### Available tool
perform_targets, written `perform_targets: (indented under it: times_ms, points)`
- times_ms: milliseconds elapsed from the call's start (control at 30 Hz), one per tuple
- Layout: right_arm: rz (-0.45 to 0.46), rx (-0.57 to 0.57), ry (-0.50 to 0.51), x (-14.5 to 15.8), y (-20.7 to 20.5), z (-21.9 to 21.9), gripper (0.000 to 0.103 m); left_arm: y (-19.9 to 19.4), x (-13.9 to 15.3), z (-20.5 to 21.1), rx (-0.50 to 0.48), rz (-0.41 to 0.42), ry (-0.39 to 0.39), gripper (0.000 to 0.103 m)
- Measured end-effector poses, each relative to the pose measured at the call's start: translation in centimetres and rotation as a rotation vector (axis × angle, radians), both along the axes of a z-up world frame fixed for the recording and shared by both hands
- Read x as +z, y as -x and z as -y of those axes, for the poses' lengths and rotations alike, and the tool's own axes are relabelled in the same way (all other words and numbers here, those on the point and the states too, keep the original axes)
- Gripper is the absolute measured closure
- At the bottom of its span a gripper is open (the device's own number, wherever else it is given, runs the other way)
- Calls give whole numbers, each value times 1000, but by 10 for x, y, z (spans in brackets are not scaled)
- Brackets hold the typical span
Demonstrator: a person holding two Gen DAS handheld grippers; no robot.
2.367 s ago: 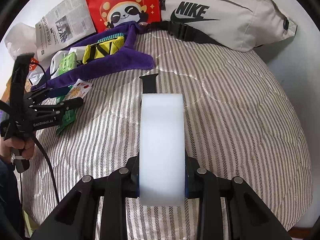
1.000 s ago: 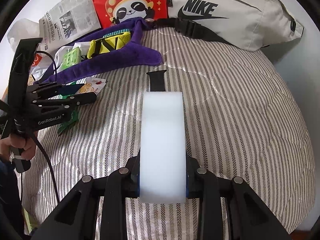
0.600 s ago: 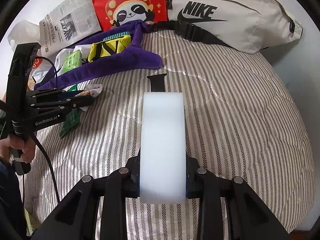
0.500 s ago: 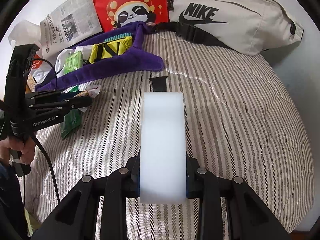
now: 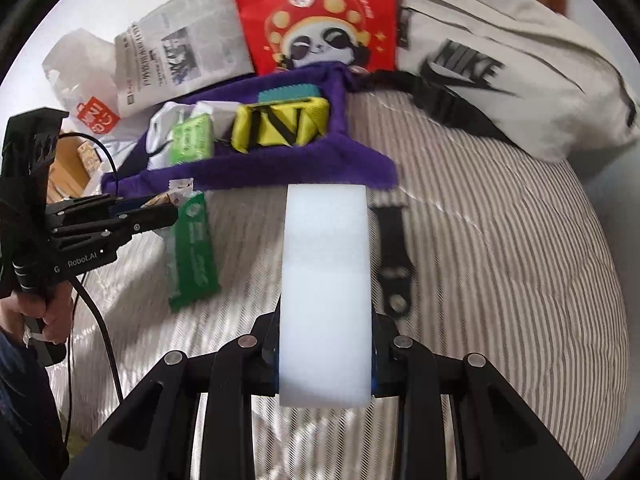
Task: Organize soft objects
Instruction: 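Carry the orange-print packet onto the purple towel with the left tool while the right tool carries the foam block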
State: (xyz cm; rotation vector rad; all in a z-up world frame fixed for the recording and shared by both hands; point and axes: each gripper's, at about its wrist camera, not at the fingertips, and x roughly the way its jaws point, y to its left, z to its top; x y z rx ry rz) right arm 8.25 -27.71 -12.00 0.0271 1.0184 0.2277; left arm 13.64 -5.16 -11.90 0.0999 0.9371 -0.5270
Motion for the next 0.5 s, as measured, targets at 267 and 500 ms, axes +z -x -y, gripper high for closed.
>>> perform_targets:
  times_ms: [267, 500]
  points:
    - [37, 75, 12, 22, -31, -39, 74, -13, 19, -54, 97, 15, 29, 81]
    - [89, 136, 21, 44, -76, -80, 74, -38, 22, -95, 193, 21, 27, 81]
